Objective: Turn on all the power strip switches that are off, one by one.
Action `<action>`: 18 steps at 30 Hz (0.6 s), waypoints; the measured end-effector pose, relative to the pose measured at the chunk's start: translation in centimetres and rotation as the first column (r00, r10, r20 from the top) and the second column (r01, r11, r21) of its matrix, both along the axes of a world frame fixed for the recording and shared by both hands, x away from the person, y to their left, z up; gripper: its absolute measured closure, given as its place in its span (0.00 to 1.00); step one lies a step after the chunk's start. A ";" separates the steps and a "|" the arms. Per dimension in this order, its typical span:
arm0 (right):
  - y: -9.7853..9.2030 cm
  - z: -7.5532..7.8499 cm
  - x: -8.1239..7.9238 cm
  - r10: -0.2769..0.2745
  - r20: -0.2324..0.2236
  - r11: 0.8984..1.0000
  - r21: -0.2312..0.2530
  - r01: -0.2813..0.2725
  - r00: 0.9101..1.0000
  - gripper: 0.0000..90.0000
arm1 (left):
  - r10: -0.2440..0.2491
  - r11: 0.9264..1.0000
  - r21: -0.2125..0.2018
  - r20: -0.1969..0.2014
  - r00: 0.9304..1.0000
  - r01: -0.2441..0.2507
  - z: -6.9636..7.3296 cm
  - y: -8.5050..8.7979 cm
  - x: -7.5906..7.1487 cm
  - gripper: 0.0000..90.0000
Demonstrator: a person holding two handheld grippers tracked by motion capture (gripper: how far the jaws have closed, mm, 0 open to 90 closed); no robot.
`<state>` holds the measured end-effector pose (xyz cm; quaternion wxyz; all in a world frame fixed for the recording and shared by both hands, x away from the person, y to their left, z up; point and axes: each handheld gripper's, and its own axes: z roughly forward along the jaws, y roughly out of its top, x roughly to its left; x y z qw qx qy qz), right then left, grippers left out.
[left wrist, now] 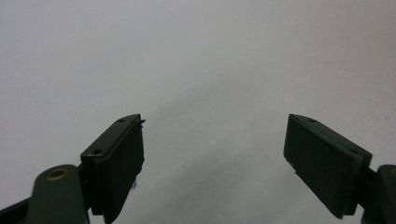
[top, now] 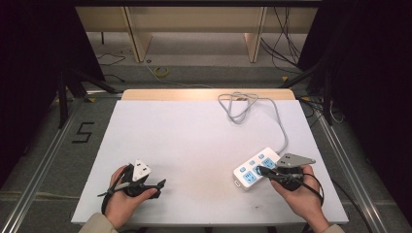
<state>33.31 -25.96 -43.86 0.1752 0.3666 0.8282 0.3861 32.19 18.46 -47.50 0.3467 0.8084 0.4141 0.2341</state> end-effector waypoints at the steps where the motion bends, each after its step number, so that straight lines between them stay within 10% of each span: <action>1: 0.0 0.0 0.2 -0.005 -0.004 1.000 -0.002 0.005 1.000 1.00 | -0.002 1.000 0.002 0.001 1.000 0.002 0.0 0.0 0.0 0.22; 18: 0.7 1.0 2.3 -0.041 -0.025 0.997 -0.064 0.040 0.999 1.00 | 0.003 1.000 -0.002 0.004 1.000 -0.003 0.1 0.1 0.0 0.22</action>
